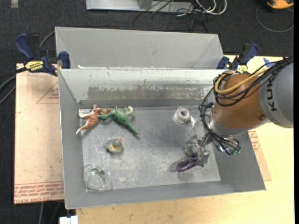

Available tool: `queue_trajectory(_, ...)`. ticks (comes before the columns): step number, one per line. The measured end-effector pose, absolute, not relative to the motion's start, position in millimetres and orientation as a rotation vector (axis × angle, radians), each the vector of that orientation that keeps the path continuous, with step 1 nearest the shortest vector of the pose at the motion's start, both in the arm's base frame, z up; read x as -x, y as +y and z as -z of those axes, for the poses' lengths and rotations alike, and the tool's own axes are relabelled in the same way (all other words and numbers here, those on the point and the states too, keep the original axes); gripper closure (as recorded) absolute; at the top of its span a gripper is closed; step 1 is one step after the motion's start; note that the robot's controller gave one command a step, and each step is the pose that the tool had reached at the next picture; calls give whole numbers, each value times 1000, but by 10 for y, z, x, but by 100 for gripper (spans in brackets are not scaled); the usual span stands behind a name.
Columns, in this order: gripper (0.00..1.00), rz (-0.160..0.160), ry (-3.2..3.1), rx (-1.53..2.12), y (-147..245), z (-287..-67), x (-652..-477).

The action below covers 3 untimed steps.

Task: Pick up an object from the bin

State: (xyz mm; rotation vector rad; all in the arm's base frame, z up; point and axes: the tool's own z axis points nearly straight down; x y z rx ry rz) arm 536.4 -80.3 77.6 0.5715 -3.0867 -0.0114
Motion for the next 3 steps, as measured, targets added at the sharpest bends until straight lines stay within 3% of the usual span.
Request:
queue_trajectory(1,100,2,-3083,-664,-758,-1871,-5379)
queue_trajectory(2,100,9,-3076,-661,-802,-1646,-5314)
queue_trajectory(3,100,4,-3079,-684,-752,-1926,-5316)
